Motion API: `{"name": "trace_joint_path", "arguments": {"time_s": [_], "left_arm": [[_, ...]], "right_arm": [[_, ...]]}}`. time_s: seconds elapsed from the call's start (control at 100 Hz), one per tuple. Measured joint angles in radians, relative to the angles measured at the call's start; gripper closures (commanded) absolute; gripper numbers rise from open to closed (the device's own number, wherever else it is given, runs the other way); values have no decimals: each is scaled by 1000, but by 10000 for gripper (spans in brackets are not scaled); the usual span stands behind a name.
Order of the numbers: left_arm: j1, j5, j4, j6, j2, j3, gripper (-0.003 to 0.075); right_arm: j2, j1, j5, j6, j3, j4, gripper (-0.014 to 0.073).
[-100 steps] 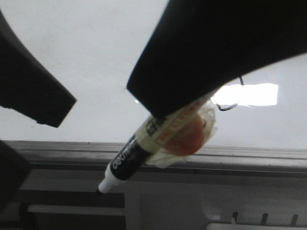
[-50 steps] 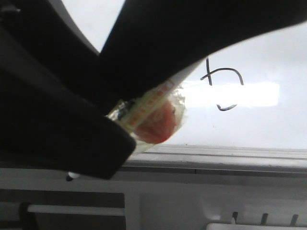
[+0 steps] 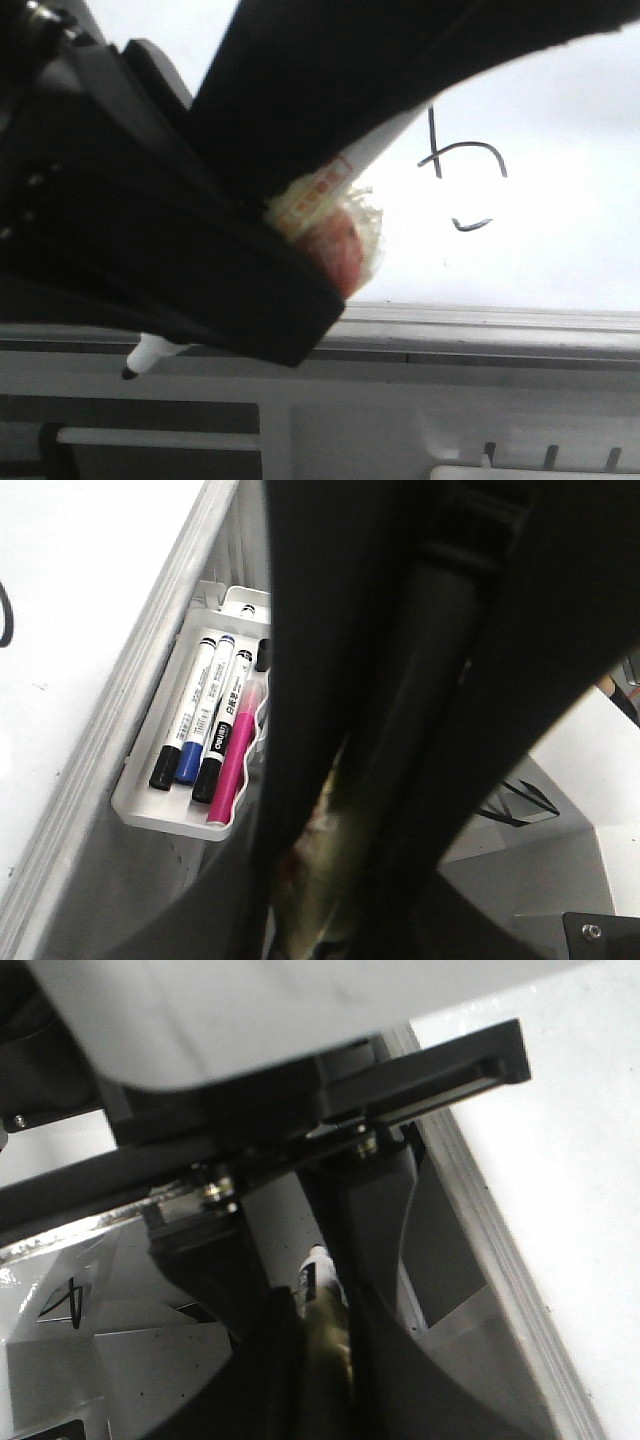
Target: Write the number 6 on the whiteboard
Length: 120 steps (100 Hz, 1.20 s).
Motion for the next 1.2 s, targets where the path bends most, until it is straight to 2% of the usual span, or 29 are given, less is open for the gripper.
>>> {"name": "trace_joint_path", "arguments": {"time_s": [0.14, 0.19, 0.24, 0.4, 0.47, 0.54, 0.61, 0.66, 0.73, 0.78, 0.81, 1.07, 1.2], "left_arm": [[0, 14, 6, 1, 2, 0, 739], [0, 18, 6, 1, 4, 0, 739], [0, 25, 6, 1, 4, 0, 739], [0, 48, 6, -1, 4, 0, 739], [0, 55, 6, -3, 4, 0, 739], [0, 52, 6, -24, 4, 0, 739], [0, 22, 6, -63, 6, 0, 739], [0, -13, 5, -109, 4, 0, 739], [0, -80, -8, -172, 4, 0, 739], [0, -137, -33, -207, 4, 0, 739], [0, -179, -53, -220, 4, 0, 739], [0, -507, -311, -252, 13, 0, 739], [0, -602, -395, -254, 50, 0, 739]], "right_arm": [[0, 0, 2, 0, 0, 6, 641], [0, 0, 2, 0, 0, 8, 600], [0, 0, 2, 0, 0, 10, 519], [0, 0, 4, 0, 0, 8, 106], [-9, 0, 4, 0, -2, 0, 55], [-32, 0, 6, 0, -12, -4, 94], [-73, -5, 6, 0, -22, -16, 181], [-110, -17, 4, 0, -24, -22, 274], [-170, -44, 4, 0, -24, -26, 453], [-219, -65, 4, 0, -26, -28, 611], [-244, -77, 6, 2, -26, -31, 664], [-424, -158, 83, 6, -28, -41, 656], [-453, -163, 134, 8, -28, -41, 656]]}}
